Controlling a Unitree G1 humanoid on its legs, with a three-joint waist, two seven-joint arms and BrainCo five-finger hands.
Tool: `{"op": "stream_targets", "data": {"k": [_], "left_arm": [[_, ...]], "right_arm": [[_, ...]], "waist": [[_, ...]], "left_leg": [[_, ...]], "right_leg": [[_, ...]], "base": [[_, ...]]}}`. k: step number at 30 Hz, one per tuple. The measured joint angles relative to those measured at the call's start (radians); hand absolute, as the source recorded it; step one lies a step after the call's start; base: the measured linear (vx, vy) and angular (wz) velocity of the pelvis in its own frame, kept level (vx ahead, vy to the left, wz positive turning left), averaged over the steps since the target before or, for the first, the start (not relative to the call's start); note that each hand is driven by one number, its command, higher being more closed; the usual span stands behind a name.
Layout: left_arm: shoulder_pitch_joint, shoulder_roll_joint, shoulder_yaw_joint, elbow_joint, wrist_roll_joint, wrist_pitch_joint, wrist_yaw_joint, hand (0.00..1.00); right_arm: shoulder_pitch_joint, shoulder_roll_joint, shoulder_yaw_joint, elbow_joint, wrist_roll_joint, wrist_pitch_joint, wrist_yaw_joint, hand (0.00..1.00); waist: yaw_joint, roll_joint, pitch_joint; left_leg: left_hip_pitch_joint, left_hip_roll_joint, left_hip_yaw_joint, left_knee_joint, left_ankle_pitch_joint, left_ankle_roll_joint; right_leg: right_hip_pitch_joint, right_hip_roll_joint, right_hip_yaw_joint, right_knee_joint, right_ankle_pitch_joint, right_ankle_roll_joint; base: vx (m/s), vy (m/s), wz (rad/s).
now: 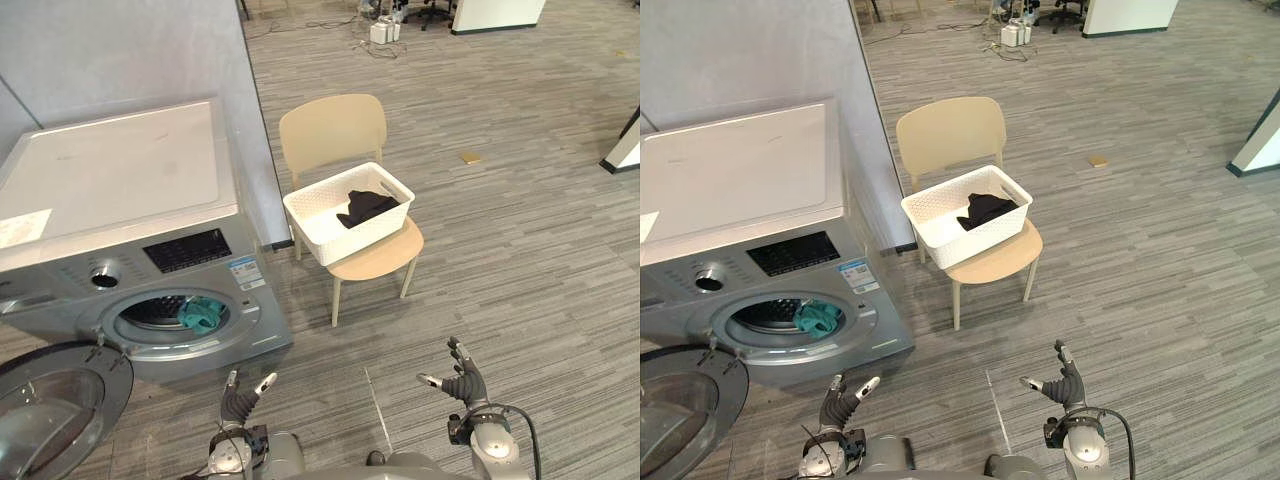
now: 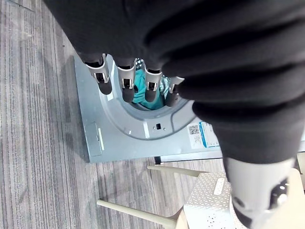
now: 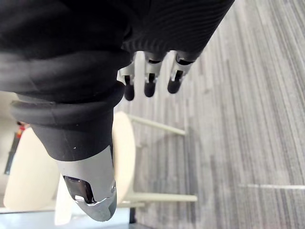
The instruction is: Pick up the laundry basket with both hands and put the clothes into the washing machine.
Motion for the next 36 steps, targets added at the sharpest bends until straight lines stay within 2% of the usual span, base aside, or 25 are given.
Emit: {"op": "stream_targets", "data": {"k": [1,3,6,7,8,9,11,13,14,15,17,18,20,21,22,23,25,26,27,28,29,30,32,34,36], "left_arm": [[0.000,0.003,0.000,0.000,0.000,0.000,0.000,0.00],[-0.011,0.008,-0.010,0.002,0.000,0.003,-0.002,0.00],[-0.015,0.010,-0.061,0.021,0.013,0.014,-0.019,0.00],[-0.022,0.014,-0.084,0.020,0.027,0.015,-0.029,0.00],[-0.029,0.019,-0.085,0.019,0.043,0.015,-0.028,0.00],[-0.033,0.023,-0.085,0.019,0.047,0.015,-0.027,0.00],[-0.049,0.039,-0.074,0.021,0.047,0.016,-0.026,0.00],[-0.046,0.063,-0.066,0.024,0.047,0.016,-0.021,0.00],[-0.040,0.081,-0.064,0.037,0.047,0.017,-0.018,0.00],[-0.033,0.097,-0.058,0.055,0.048,0.019,-0.018,0.00],[-0.011,0.062,-0.047,0.081,0.048,0.022,-0.018,0.00],[-0.003,0.048,-0.040,0.082,0.048,0.022,-0.019,0.00],[0.004,0.017,-0.017,0.082,0.046,0.022,-0.018,0.00],[-0.007,0.015,-0.017,0.079,0.045,0.022,-0.019,0.00],[-0.009,0.015,-0.018,0.076,0.045,0.021,-0.019,0.00],[-0.011,0.012,-0.021,0.070,0.044,0.021,-0.021,0.00],[-0.010,0.009,-0.020,0.033,0.034,0.017,-0.025,0.00],[-0.011,0.009,-0.015,0.012,0.024,0.008,-0.026,0.00],[-0.014,0.008,-0.011,0.002,0.019,0.003,-0.026,0.00],[-0.021,0.007,0.005,-0.010,0.010,-0.005,-0.026,0.00],[-0.022,0.006,0.010,-0.010,0.009,-0.005,-0.026,0.00],[-0.010,0.006,0.021,-0.010,0.008,-0.005,-0.027,0.00],[-0.006,0.021,0.034,-0.005,0.008,-0.003,-0.029,0.00],[-0.006,0.021,0.028,0.002,0.010,0.002,-0.056,0.00],[0.000,0.027,0.011,0.008,0.020,0.004,-0.072,0.00]], "right_arm": [[-0.003,0.008,-0.003,-0.009,0.000,0.000,0.000,0.00],[-0.027,0.036,-0.003,-0.041,-0.001,0.000,-0.003,0.00],[-0.082,0.041,0.009,-0.068,-0.006,-0.001,-0.014,0.00],[-0.084,0.039,0.010,-0.084,-0.009,-0.003,-0.016,0.00],[-0.080,0.039,0.013,-0.107,-0.020,-0.005,-0.016,0.00],[-0.081,0.039,0.014,-0.117,-0.026,-0.005,-0.016,0.00],[-0.085,0.038,0.012,-0.153,-0.034,-0.005,-0.016,0.00],[-0.084,0.039,0.016,-0.179,-0.042,-0.005,-0.016,0.00],[-0.084,0.041,0.018,-0.202,-0.043,-0.005,-0.016,0.00],[-0.089,0.038,0.027,-0.210,-0.044,-0.008,-0.016,0.00],[-0.099,0.008,0.042,-0.215,-0.043,-0.010,-0.016,0.00],[-0.108,0.005,0.050,-0.219,-0.043,-0.013,-0.016,0.00],[-0.133,0.001,0.071,-0.222,-0.043,-0.022,-0.015,0.00],[-0.136,-0.005,0.083,-0.235,-0.042,-0.023,-0.015,0.00],[-0.137,-0.010,0.083,-0.244,-0.042,-0.025,-0.018,0.00],[-0.135,-0.014,0.082,-0.260,-0.042,-0.025,-0.021,0.00],[-0.136,-0.045,0.063,-0.316,-0.043,-0.030,-0.029,0.00],[-0.141,-0.062,0.048,-0.349,-0.043,-0.040,-0.037,0.00],[-0.146,-0.065,0.042,-0.360,-0.043,-0.043,-0.037,0.00],[-0.171,-0.066,0.032,-0.364,-0.044,-0.044,-0.038,0.00],[-0.178,-0.068,0.030,-0.363,-0.044,-0.044,-0.039,0.00],[-0.188,-0.072,0.030,-0.359,-0.046,-0.044,-0.038,0.00],[-0.197,-0.033,0.036,-0.350,-0.075,-0.043,-0.038,0.00],[-0.204,-0.031,0.028,-0.349,-0.122,-0.038,-0.036,0.00],[-0.224,-0.031,0.021,-0.347,-0.146,-0.038,-0.034,0.00]], "waist": [[0.000,0.003,-0.004],[0.004,-0.018,0.008],[-0.005,-0.023,0.020],[-0.006,-0.020,0.020],[-0.005,-0.020,0.019],[-0.004,-0.030,0.012],[-0.003,-0.030,0.010],[-0.002,-0.030,0.005],[-0.002,-0.053,-0.007],[-0.001,-0.079,-0.024],[0.006,-0.022,-0.049],[0.005,-0.020,-0.054],[0.004,0.000,-0.040],[0.004,0.002,-0.016],[0.014,0.000,-0.002],[0.024,-0.009,0.004],[0.027,-0.011,0.005],[0.031,-0.012,0.004],[0.032,-0.012,0.004],[0.048,-0.011,0.004],[0.057,-0.009,0.002],[0.061,-0.002,-0.007],[0.054,-0.054,-0.012],[0.057,-0.068,-0.013],[0.053,-0.060,-0.016]], "left_leg": [[0.022,0.004,0.022,-0.046,-0.018,0.022],[0.056,-0.006,0.035,-0.113,-0.020,0.006],[0.118,-0.006,0.057,-0.154,-0.019,0.004],[0.154,-0.006,0.057,-0.175,-0.019,0.004],[0.164,-0.013,0.056,-0.183,-0.021,0.004],[0.163,-0.017,0.056,-0.184,-0.023,0.005],[0.152,0.014,0.023,-0.162,-0.037,-0.018],[0.142,0.058,-0.003,-0.117,-0.057,-0.063],[0.131,0.071,-0.017,-0.087,-0.073,-0.095],[0.129,0.081,-0.026,-0.067,-0.086,-0.130],[0.158,0.164,-0.032,-0.114,-0.066,-0.173],[0.164,0.181,-0.032,-0.112,-0.051,-0.178],[0.104,0.240,-0.074,0.020,0.008,-0.086],[0.023,0.307,-0.068,0.206,0.109,0.085],[-0.020,0.334,-0.065,0.299,0.130,0.118],[-0.045,0.325,-0.047,0.367,0.106,0.094],[-0.085,0.249,0.004,0.383,0.053,0.050],[-0.104,0.171,0.042,0.321,0.027,0.027],[-0.117,0.137,0.054,0.283,0.022,0.022],[-0.136,0.062,0.071,0.166,0.023,0.020],[-0.131,0.035,0.074,0.097,0.030,0.020],[-0.105,0.004,0.089,-0.018,0.026,0.083],[-0.078,-0.036,0.088,-0.060,0.024,0.085],[-0.045,-0.058,0.079,-0.082,0.020,0.091],[0.026,-0.070,0.053,-0.144,0.020,0.092]], "right_leg": [[-0.002,0.010,0.001,-0.002,-0.001,0.000],[-0.015,0.012,0.011,0.018,-0.005,0.006],[-0.041,-0.020,-0.062,0.166,-0.037,0.059],[-0.062,-0.044,-0.107,0.244,-0.051,0.076],[-0.092,-0.095,-0.151,0.337,-0.096,0.042],[-0.112,-0.131,-0.162,0.373,-0.113,0.037],[-0.153,-0.248,-0.159,0.408,-0.129,0.055],[-0.155,-0.296,-0.124,0.345,-0.102,0.094],[-0.135,-0.326,-0.099,0.255,-0.030,0.124],[-0.113,-0.326,-0.088,0.190,-0.011,0.250],[-0.101,-0.237,-0.109,0.172,-0.031,0.202],[-0.101,-0.217,-0.108,0.173,-0.039,0.188],[-0.081,-0.163,-0.113,0.171,-0.066,0.151],[-0.027,-0.127,-0.119,0.144,-0.073,0.118],[0.024,-0.111,-0.123,0.108,-0.074,0.100],[0.059,-0.108,-0.126,0.078,-0.074,0.091],[0.110,-0.113,-0.147,0.022,-0.072,0.086],[0.131,-0.122,-0.158,-0.002,-0.072,0.086],[0.138,-0.124,-0.164,-0.012,-0.072,0.087],[0.148,-0.124,-0.168,-0.035,-0.071,0.088],[0.153,-0.121,-0.167,-0.044,-0.070,0.090],[0.172,-0.104,-0.165,-0.068,-0.067,0.096],[0.185,-0.136,-0.172,-0.065,-0.067,0.103],[0.174,-0.158,-0.171,0.029,-0.066,0.104],[0.122,-0.183,-0.161,0.210,-0.072,0.115]], "base": [[0.18,-0.080,0.00],[0.19,-0.090,-0.18],[0.13,-0.051,-0.14],[0.06,-0.037,0.12],[0.06,-0.036,0.10],[0.06,-0.080,0.14],[0.09,-0.151,0.21],[0.17,-0.299,0.22],[0.26,-0.511,0.23],[0.19,-0.399,0.13],[0.22,-0.355,-0.19],[0.30,-0.433,-0.38],[0.24,-0.324,-0.21],[0.26,-0.288,-0.01],[0.32,-0.280,0.02],[0.29,-0.178,0.08],[0.27,-0.132,0.19],[0.21,-0.048,0.23],[0.32,-0.025,0.16],[0.27,0.000,0.00],[0.32,0.013,-0.09],[0.23,0.036,0.08],[0.36,0.063,0.37],[0.36,0.090,0.37],[0.33,0.040,0.39]]}}
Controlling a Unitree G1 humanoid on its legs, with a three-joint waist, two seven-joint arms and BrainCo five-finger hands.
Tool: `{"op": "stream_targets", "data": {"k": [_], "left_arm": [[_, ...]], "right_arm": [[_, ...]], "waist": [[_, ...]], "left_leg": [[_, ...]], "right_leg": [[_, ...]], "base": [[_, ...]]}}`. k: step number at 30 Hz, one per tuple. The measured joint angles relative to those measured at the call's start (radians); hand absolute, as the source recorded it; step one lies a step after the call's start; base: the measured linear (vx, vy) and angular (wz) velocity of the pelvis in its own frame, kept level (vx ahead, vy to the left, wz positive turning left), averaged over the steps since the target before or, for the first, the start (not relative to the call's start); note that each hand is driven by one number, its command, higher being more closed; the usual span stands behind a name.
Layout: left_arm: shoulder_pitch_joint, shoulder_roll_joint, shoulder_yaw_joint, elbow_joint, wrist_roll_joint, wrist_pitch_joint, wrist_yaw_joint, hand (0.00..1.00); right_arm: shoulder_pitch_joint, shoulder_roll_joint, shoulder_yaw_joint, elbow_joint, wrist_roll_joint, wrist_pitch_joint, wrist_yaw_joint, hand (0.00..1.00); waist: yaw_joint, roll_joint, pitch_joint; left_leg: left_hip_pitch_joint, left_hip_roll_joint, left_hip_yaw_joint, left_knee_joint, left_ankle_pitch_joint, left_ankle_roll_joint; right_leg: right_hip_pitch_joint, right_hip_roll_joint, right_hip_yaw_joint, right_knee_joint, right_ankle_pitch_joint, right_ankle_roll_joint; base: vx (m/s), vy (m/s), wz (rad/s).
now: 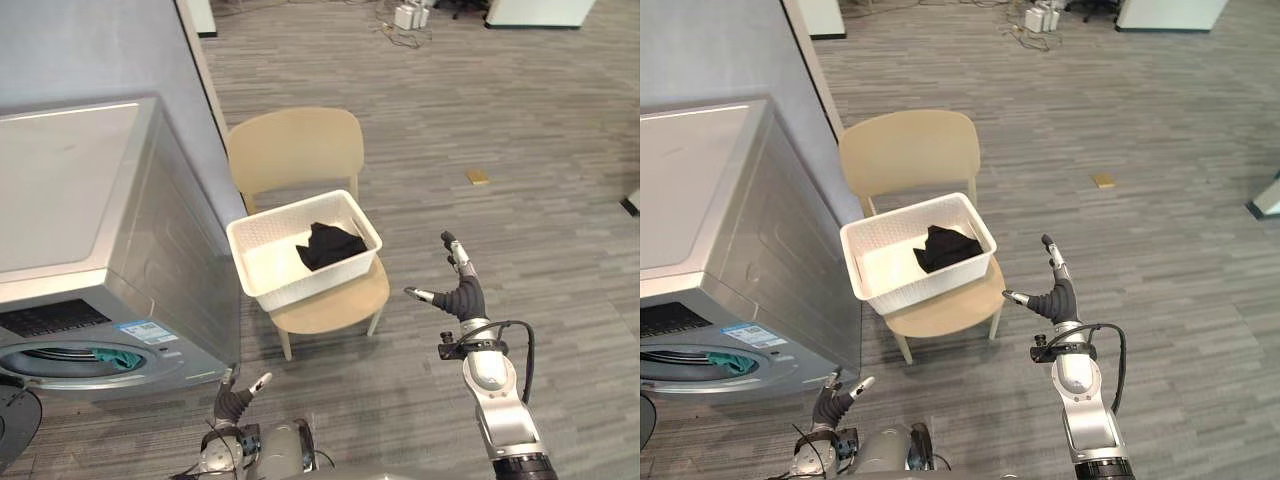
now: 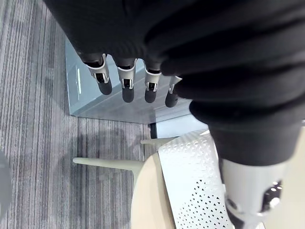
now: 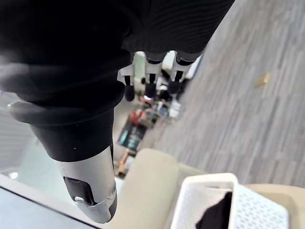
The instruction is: Pick up the laundry basket with both hands and put the clothes into the washing machine.
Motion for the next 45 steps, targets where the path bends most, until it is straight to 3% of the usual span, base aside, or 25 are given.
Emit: {"op": "stream_targets", "data": {"k": [1,2,3,4,6,8,9,13,17,19,23,24,25,26,27,30,33,35,39,45], "left_arm": [[-0.001,0.006,-0.004,0.000,0.012,0.004,-0.006,0.00],[-0.005,0.009,-0.007,0.001,0.017,0.004,-0.008,0.00],[-0.010,0.016,-0.010,0.008,0.018,0.004,-0.008,0.00],[-0.026,0.027,-0.010,0.020,0.018,0.005,-0.010,0.00],[-0.042,0.035,-0.010,0.036,0.018,0.007,-0.009,0.00],[-0.043,0.046,-0.012,0.050,0.018,0.006,-0.003,0.00],[-0.050,0.067,-0.012,0.068,0.019,0.006,0.003,0.00],[-0.024,0.008,-0.012,0.078,0.025,0.015,0.002,0.00],[-0.019,-0.002,-0.009,0.069,0.024,0.018,-0.001,0.00],[-0.006,0.006,-0.005,0.061,0.024,0.018,-0.015,0.00],[-0.002,0.051,0.008,0.062,0.027,0.018,-0.039,0.00],[-0.001,0.055,0.010,0.061,0.027,0.019,-0.042,0.00],[0.004,0.066,0.013,0.062,0.027,0.020,-0.044,0.00],[0.007,0.069,0.016,0.062,0.027,0.020,-0.045,0.00],[-0.001,0.068,0.029,0.061,0.028,0.021,-0.049,0.00],[-0.037,0.068,0.048,0.052,0.028,0.020,-0.056,0.00],[-0.054,0.068,0.064,0.019,0.027,0.019,-0.056,0.00],[-0.089,0.067,0.071,0.006,0.028,0.019,-0.052,0.00],[-0.093,0.063,0.070,-0.036,0.027,0.019,-0.039,0.00],[-0.094,0.025,0.070,-0.119,0.002,0.020,-0.037,0.00]], "right_arm": [[-0.002,-0.008,-0.006,0.000,-0.020,0.000,0.001,0.00],[-0.002,-0.013,-0.009,0.001,-0.026,0.000,0.002,0.00],[0.000,-0.017,-0.011,0.001,-0.039,0.000,0.003,0.00],[0.001,-0.027,-0.016,0.001,-0.051,0.000,0.010,0.00],[0.004,-0.051,-0.019,0.000,-0.053,0.000,0.025,0.00],[0.007,-0.066,-0.017,0.000,-0.052,-0.001,0.040,0.00],[0.010,-0.074,-0.010,0.003,-0.052,-0.003,0.052,0.00],[0.025,-0.165,0.000,0.012,-0.051,-0.003,0.102,0.00],[0.044,-0.208,-0.003,0.015,-0.050,-0.003,0.133,0.00],[0.043,-0.206,0.008,0.019,-0.050,-0.006,0.146,0.00],[0.040,-0.206,0.040,0.086,-0.056,-0.006,0.178,0.00],[0.039,-0.206,0.043,0.091,-0.058,-0.006,0.179,0.00],[0.026,-0.206,0.044,0.106,-0.078,-0.006,0.184,0.00],[0.017,-0.207,0.044,0.120,-0.090,-0.006,0.184,0.00],[-0.013,-0.208,0.044,0.163,-0.107,-0.005,0.182,0.00],[-0.128,-0.207,0.048,0.274,-0.171,0.010,0.173,0.00],[-0.240,-0.204,0.059,0.342,-0.218,0.044,0.164,0.00],[-0.327,-0.197,0.055,0.408,-0.248,0.085,0.129,0.00],[-0.428,-0.159,0.040,0.488,-0.251,0.123,0.096,0.00],[-0.630,-0.170,0.019,0.637,-0.248,0.176,0.083,0.00]], "waist": [[-0.001,0.011,-0.008],[-0.002,0.014,-0.011],[-0.005,0.024,-0.020],[-0.011,0.013,-0.031],[-0.033,0.019,-0.027],[-0.034,-0.008,-0.037],[-0.036,-0.031,-0.033],[-0.027,0.029,-0.068],[-0.016,0.009,-0.051],[0.002,-0.007,-0.040],[0.008,-0.045,-0.005],[0.010,-0.044,-0.001],[0.013,-0.069,0.009],[0.016,-0.056,0.020],[0.018,-0.065,0.020],[0.029,-0.053,0.066],[0.032,-0.042,0.123],[0.057,-0.045,0.159],[0.063,-0.047,0.182],[0.082,-0.046,0.234]], "left_leg": [[0.050,0.001,-0.035,-0.045,0.000,-0.001],[0.062,0.001,-0.049,-0.060,0.000,-0.001],[0.069,0.001,-0.066,-0.076,0.001,-0.006],[0.078,0.002,-0.105,-0.089,0.000,-0.018],[0.093,0.007,-0.159,-0.089,-0.001,-0.041],[0.102,0.001,-0.189,-0.072,-0.007,-0.080],[0.102,-0.008,-0.222,-0.051,-0.022,-0.111],[0.035,0.085,-0.304,-0.072,0.023,-0.180],[0.027,0.126,-0.187,-0.109,0.081,-0.169],[0.023,0.121,-0.194,-0.110,0.081,-0.169],[-0.036,0.103,-0.238,-0.107,0.081,-0.169],[-0.041,0.101,-0.241,-0.107,0.083,-0.170],[-0.052,0.091,-0.245,-0.113,0.096,-0.164],[-0.061,0.086,-0.248,-0.119,0.101,-0.164],[-0.079,0.077,-0.253,-0.127,0.113,-0.157],[-0.116,0.056,-0.258,-0.159,0.155,-0.148],[-0.161,0.051,-0.270,-0.177,0.188,-0.144],[-0.194,0.051,-0.287,-0.198,0.216,-0.147],[-0.214,0.051,-0.292,-0.232,0.246,-0.149],[-0.254,0.058,-0.291,-0.254,0.276,-0.150]], "right_leg": [[-0.029,-0.004,0.002,0.053,-0.041,-0.026],[-0.047,-0.009,0.004,0.063,-0.053,-0.028],[-0.087,-0.019,0.018,0.068,-0.062,-0.016],[-0.137,-0.030,0.051,0.067,-0.062,-0.015],[-0.198,-0.047,0.114,0.046,-0.053,-0.002],[-0.218,-0.064,0.165,-0.060,0.019,0.031],[-0.216,-0.075,0.177,-0.089,0.104,0.089],[-0.159,0.012,0.025,-0.178,0.110,0.033],[-0.114,0.022,-0.084,-0.213,0.114,0.017],[-0.099,0.022,-0.088,-0.227,0.115,0.017],[-0.111,0.020,-0.122,-0.249,0.115,0.017],[-0.115,0.020,-0.124,-0.249,0.115,0.017],[-0.126,0.012,-0.130,-0.247,0.119,0.019],[-0.133,0.008,-0.135,-0.248,0.120,0.021],[-0.153,0.006,-0.141,-0.247,0.127,0.021],[-0.209,-0.009,-0.145,-0.246,0.147,0.019],[-0.256,-0.011,-0.153,-0.245,0.163,0.014],[-0.290,-0.010,-0.166,-0.246,0.173,0.006],[-0.321,-0.010,-0.171,-0.249,0.181,0.002],[-0.365,0.002,-0.169,-0.266,0.212,-0.007]], "base": [[0.28,-0.040,0.38],[0.30,-0.084,0.46],[0.18,-0.087,0.52],[0.17,-0.105,0.59],[0.23,-0.231,0.94],[0.22,-0.316,0.99],[0.18,-0.365,0.93],[0.14,-0.306,0.84],[0.06,-0.106,0.74],[-0.02,-0.004,0.26],[-0.05,0.021,0.29],[-0.03,0.034,0.10],[-0.02,0.035,0.13],[-0.02,0.033,0.18],[-0.01,0.051,0.13],[-0.03,0.059,0.09],[-0.08,0.037,0.10],[-0.08,0.019,0.12],[-0.06,0.010,0.04],[-0.07,0.003,-0.04]]}}
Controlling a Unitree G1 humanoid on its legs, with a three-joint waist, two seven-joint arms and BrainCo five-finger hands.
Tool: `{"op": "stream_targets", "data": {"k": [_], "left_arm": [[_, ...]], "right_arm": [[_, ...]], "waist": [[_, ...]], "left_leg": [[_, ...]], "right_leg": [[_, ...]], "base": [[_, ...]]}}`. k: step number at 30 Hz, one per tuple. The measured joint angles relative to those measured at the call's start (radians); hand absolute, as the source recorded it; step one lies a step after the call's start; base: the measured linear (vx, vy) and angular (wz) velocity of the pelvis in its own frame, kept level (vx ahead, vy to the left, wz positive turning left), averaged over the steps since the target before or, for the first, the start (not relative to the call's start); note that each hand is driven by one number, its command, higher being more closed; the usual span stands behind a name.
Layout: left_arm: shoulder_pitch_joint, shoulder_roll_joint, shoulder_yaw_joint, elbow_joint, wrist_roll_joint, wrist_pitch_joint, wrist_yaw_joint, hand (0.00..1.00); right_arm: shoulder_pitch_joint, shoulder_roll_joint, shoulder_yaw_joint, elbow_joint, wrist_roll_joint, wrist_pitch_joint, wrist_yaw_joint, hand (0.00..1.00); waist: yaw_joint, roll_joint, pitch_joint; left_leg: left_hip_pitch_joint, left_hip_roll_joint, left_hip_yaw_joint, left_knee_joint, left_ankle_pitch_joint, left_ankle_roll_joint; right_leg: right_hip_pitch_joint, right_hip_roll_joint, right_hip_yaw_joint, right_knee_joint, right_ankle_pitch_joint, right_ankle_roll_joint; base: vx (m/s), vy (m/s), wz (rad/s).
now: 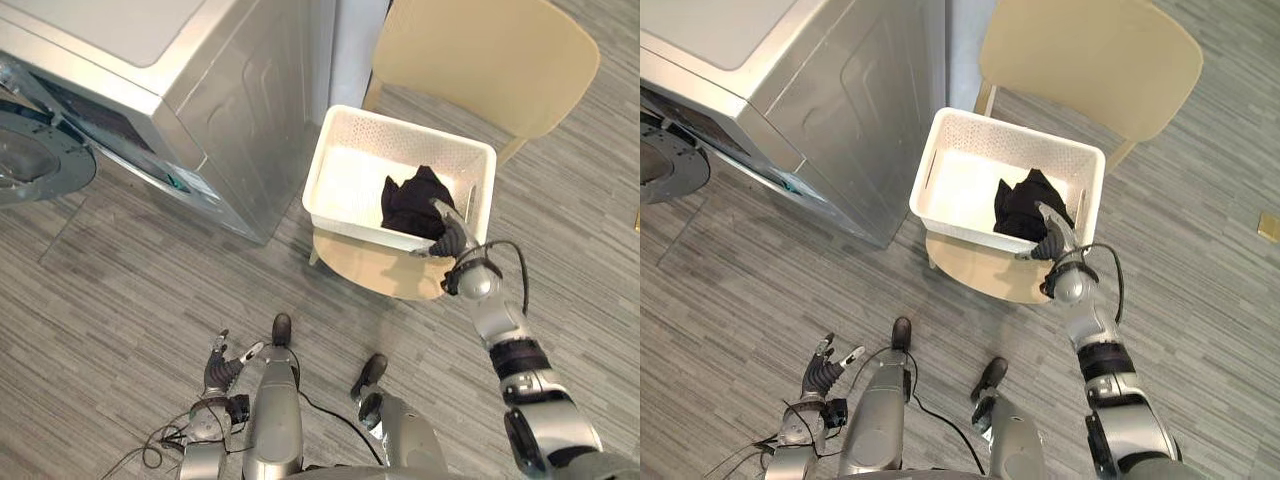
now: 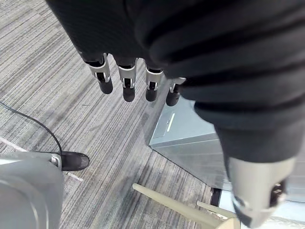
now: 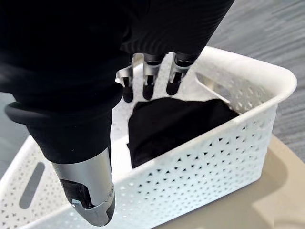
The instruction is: Pick up the laundry basket with both hands and put the clothes into the washing machine.
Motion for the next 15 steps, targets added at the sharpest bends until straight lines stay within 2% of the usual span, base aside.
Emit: {"op": "stream_targets", "data": {"k": [2,4,6,10,15], "left_arm": [[-0.005,-0.008,0.000,-0.026,-0.026,0.000,0.003,0.00],[-0.022,-0.018,-0.001,-0.061,-0.064,-0.001,0.010,0.00],[-0.024,-0.025,-0.007,-0.087,-0.076,-0.002,0.021,0.00],[-0.023,-0.026,-0.031,-0.108,-0.113,-0.004,0.020,0.00],[-0.024,-0.026,-0.098,-0.158,-0.295,-0.032,-0.008,0.00]], "right_arm": [[-0.068,-0.007,-0.004,0.044,0.006,0.015,0.000,0.00],[-0.145,-0.032,-0.005,0.089,0.036,0.019,0.000,0.00],[-0.185,-0.051,-0.004,0.123,0.065,0.019,0.000,0.00],[-0.274,-0.066,0.012,0.234,0.100,0.019,0.001,0.00],[-0.354,-0.123,0.095,0.370,0.075,0.023,0.002,0.00]], "waist": [[0.002,0.000,0.018],[0.016,0.002,0.036],[0.028,0.001,0.037],[0.033,0.001,0.037],[0.037,0.007,0.041]], "left_leg": [[-0.007,0.007,0.001,-0.002,0.005,0.000],[-0.016,0.016,0.002,-0.003,0.006,-0.002],[-0.026,0.019,0.001,-0.004,0.007,-0.003],[-0.045,0.020,-0.001,0.002,0.012,-0.005],[-0.089,0.025,-0.009,0.026,0.012,-0.005]], "right_leg": [[-0.004,0.005,0.000,-0.009,0.010,-0.004],[-0.007,0.012,-0.002,-0.022,0.020,-0.005],[-0.014,0.015,-0.005,-0.023,0.021,-0.006],[-0.026,0.015,-0.012,-0.024,0.022,-0.007],[-0.045,0.019,-0.033,-0.024,0.022,-0.007]], "base": [[-0.06,-0.002,-0.04],[-0.06,-0.015,-0.03],[0.00,0.000,0.00],[0.01,0.006,0.03],[0.00,0.014,0.08]]}}
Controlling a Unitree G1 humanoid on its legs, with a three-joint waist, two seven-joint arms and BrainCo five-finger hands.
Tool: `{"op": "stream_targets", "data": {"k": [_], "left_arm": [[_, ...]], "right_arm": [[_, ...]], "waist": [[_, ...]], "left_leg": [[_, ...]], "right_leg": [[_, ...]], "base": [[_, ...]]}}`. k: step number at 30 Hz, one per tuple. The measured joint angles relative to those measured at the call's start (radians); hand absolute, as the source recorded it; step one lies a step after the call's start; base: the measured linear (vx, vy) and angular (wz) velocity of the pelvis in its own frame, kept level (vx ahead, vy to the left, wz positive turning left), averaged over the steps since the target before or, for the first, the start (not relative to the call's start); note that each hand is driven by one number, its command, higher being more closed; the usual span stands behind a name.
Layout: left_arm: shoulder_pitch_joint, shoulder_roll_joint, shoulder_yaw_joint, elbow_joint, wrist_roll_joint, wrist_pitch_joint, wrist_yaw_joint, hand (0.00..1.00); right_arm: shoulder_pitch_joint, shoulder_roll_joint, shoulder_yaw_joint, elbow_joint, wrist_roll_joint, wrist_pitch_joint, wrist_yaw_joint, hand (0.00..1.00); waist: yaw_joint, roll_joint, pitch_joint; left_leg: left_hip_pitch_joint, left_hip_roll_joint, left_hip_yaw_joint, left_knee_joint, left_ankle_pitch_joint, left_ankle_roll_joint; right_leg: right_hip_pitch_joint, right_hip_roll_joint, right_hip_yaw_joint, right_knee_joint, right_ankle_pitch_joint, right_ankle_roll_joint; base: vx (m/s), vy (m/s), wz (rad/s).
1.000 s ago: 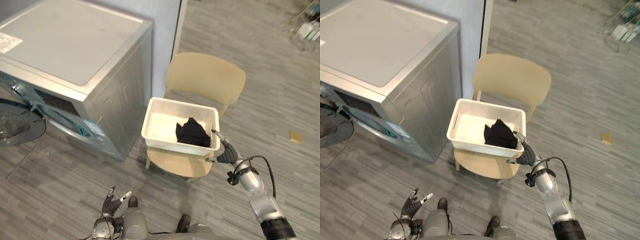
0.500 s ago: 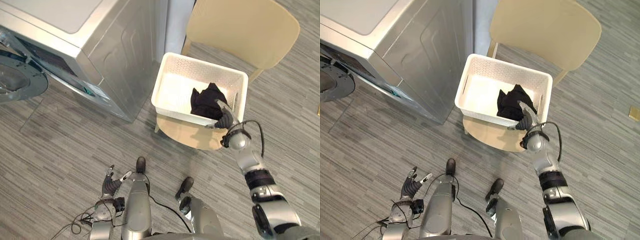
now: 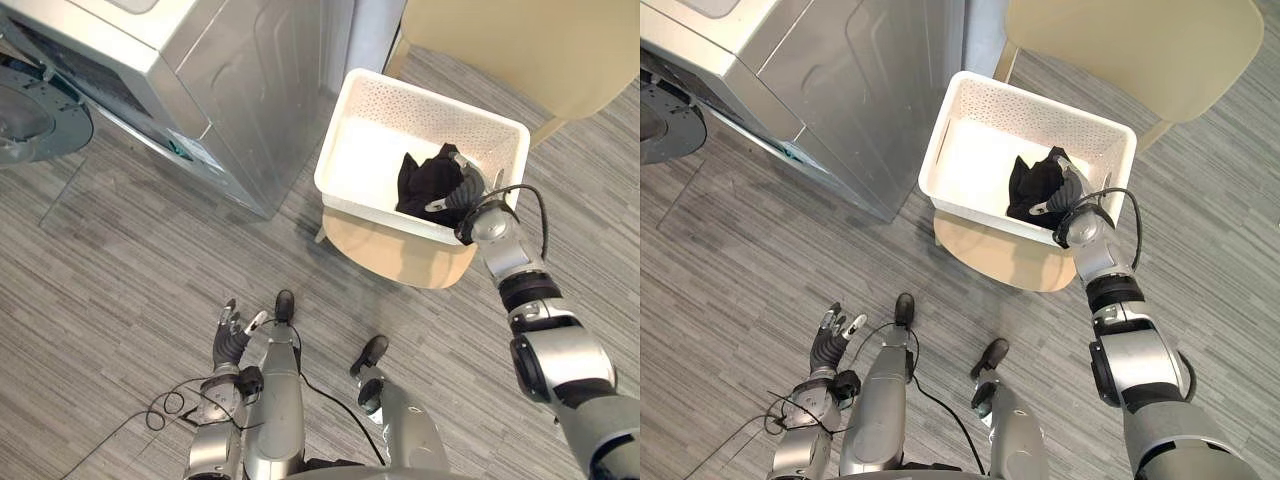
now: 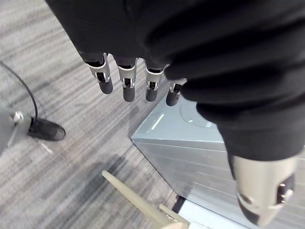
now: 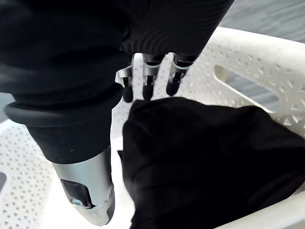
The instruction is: Pick up the laundry basket with both hands and put the clothes into the washing machine.
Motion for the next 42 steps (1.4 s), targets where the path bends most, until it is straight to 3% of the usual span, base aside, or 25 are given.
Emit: {"op": "stream_targets", "data": {"k": [5,10,16,20,22,25,26,33,35,38,42], "left_arm": [[-0.013,-0.026,-0.063,-0.044,-0.111,-0.011,-0.041,0.00],[-0.016,-0.039,-0.104,-0.124,-0.155,-0.013,-0.064,0.00],[-0.013,-0.068,-0.175,-0.263,-0.236,-0.018,-0.111,0.00],[-0.008,-0.066,-0.219,-0.331,-0.280,-0.018,-0.160,0.00],[-0.007,-0.064,-0.244,-0.371,-0.300,-0.017,-0.194,0.00],[0.006,-0.061,-0.253,-0.444,-0.331,-0.016,-0.233,0.00],[0.006,-0.061,-0.258,-0.448,-0.341,-0.016,-0.238,0.00],[0.007,-0.071,-0.255,-0.447,-0.348,-0.015,-0.237,0.00],[0.006,-0.071,-0.257,-0.443,-0.348,-0.013,-0.234,0.00],[0.006,-0.071,-0.254,-0.434,-0.349,-0.011,-0.221,0.00],[0.001,-0.071,-0.244,-0.432,-0.349,-0.012,-0.184,0.00]], "right_arm": [[-0.131,-0.158,0.112,0.120,0.003,-0.007,0.002,0.00],[-0.201,-0.279,0.195,0.193,0.043,-0.019,0.002,0.00],[-0.288,-0.411,0.324,0.258,0.082,-0.074,-0.023,0.00],[-0.289,-0.446,0.317,0.263,0.081,-0.087,-0.037,0.00],[-0.271,-0.473,0.289,0.263,0.082,-0.095,-0.032,0.00],[-0.265,-0.500,0.238,0.256,0.103,-0.100,-0.027,0.00],[-0.265,-0.514,0.223,0.250,0.125,-0.101,-0.022,1.00],[-0.269,-0.555,0.183,0.214,0.296,-0.124,0.004,1.00],[-0.270,-0.553,0.183,0.200,0.347,-0.138,0.006,1.00],[-0.269,-0.535,0.180,0.201,0.375,-0.136,0.017,1.00],[-0.268,-0.481,0.176,0.196,0.405,-0.129,0.007,1.00]], "waist": [[0.021,0.062,0.036],[0.022,0.089,0.052],[0.047,0.098,0.056],[0.055,0.106,0.058],[0.076,0.109,0.057],[0.082,0.117,0.053],[0.091,0.121,0.050],[0.110,0.129,0.045],[0.109,0.142,0.036],[0.113,0.158,0.012],[0.108,0.159,0.003]], "left_leg": [[-0.095,0.003,-0.017,0.014,0.010,-0.008],[-0.177,-0.014,-0.016,-0.036,0.072,0.001],[-0.265,-0.029,0.010,-0.078,0.115,-0.002],[-0.291,-0.046,0.013,-0.102,0.136,0.001],[-0.303,-0.050,0.017,-0.102,0.135,0.001],[-0.329,-0.037,0.083,-0.104,0.132,-0.001],[-0.340,-0.035,0.102,-0.104,0.146,0.014],[-0.358,-0.032,0.121,-0.104,0.156,0.020],[-0.359,-0.028,0.126,-0.104,0.162,0.023],[-0.358,-0.023,0.131,-0.101,0.172,0.033],[-0.358,0.003,0.139,-0.081,0.176,0.035]], "right_leg": [[-0.090,-0.008,-0.027,0.054,-0.007,-0.006],[-0.221,-0.054,-0.047,0.153,-0.037,-0.013],[-0.382,-0.101,-0.029,0.260,-0.067,-0.025],[-0.440,-0.137,-0.030,0.327,-0.094,-0.028],[-0.460,-0.147,-0.027,0.346,-0.098,-0.029],[-0.493,-0.167,-0.028,0.384,-0.119,-0.027],[-0.511,-0.173,-0.025,0.399,-0.121,-0.027],[-0.549,-0.172,0.003,0.411,-0.123,-0.027],[-0.553,-0.169,0.006,0.411,-0.122,-0.027],[-0.553,-0.164,0.007,0.408,-0.121,-0.029],[-0.538,-0.136,0.006,0.390,-0.114,-0.037]], "base": [[-0.06,0.023,0.07],[-0.04,0.004,0.11],[-0.01,-0.032,-0.05],[0.01,-0.051,0.12],[0.00,-0.030,0.05],[-0.02,-0.045,0.14],[-0.03,-0.050,0.10],[-0.01,-0.030,-0.06],[0.01,-0.053,-0.07],[0.02,-0.067,-0.05],[0.03,-0.089,-0.12]]}}
